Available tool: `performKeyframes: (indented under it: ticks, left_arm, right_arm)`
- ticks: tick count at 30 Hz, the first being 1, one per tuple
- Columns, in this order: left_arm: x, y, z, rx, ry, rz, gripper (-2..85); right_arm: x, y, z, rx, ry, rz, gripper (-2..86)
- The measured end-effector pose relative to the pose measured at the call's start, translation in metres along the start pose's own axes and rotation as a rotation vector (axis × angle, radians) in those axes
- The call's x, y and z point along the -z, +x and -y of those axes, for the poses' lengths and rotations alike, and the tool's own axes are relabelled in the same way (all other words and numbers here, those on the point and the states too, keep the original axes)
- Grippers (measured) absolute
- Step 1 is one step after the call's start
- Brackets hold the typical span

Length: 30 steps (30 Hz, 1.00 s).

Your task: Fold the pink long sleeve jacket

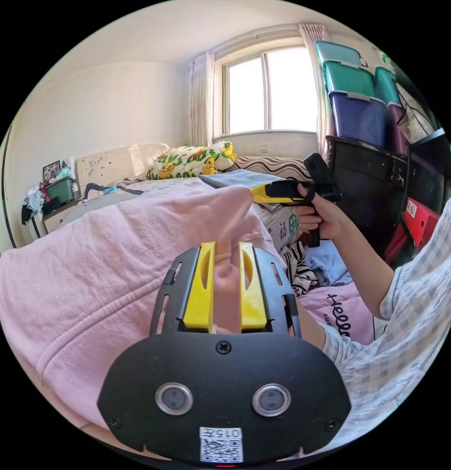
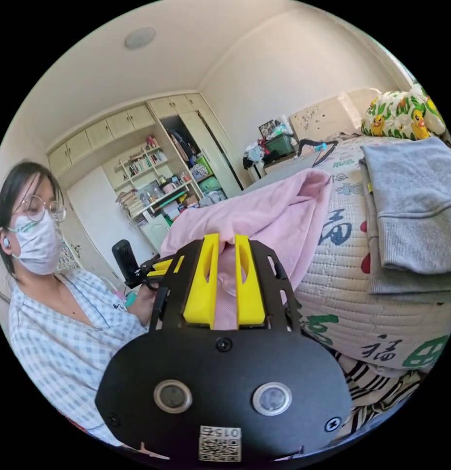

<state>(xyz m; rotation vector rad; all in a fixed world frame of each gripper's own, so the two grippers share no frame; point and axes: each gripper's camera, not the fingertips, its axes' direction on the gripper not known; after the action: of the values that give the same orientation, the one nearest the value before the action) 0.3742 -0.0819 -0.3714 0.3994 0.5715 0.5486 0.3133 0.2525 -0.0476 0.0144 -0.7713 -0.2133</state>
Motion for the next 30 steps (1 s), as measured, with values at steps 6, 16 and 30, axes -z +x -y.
performKeyframes:
  ticks: [6, 16, 30]
  left_arm:
    - [-0.003, -0.016, 0.015, 0.041, 0.004, 0.029, 3.1]
    - [-0.006, -0.029, 0.043, 0.005, -0.037, 0.003, 1.1]
    - [-0.051, 0.038, 0.166, -0.177, 0.050, -0.010, 9.6]
  right_arm:
    - [-0.035, -0.022, 0.017, 0.023, -0.100, -0.020, 5.9]
    - [-0.063, -0.035, 0.005, -0.007, -0.181, -0.149, 4.3]
    - [-0.126, -0.002, 0.143, 0.277, -0.180, -0.499, 13.2]
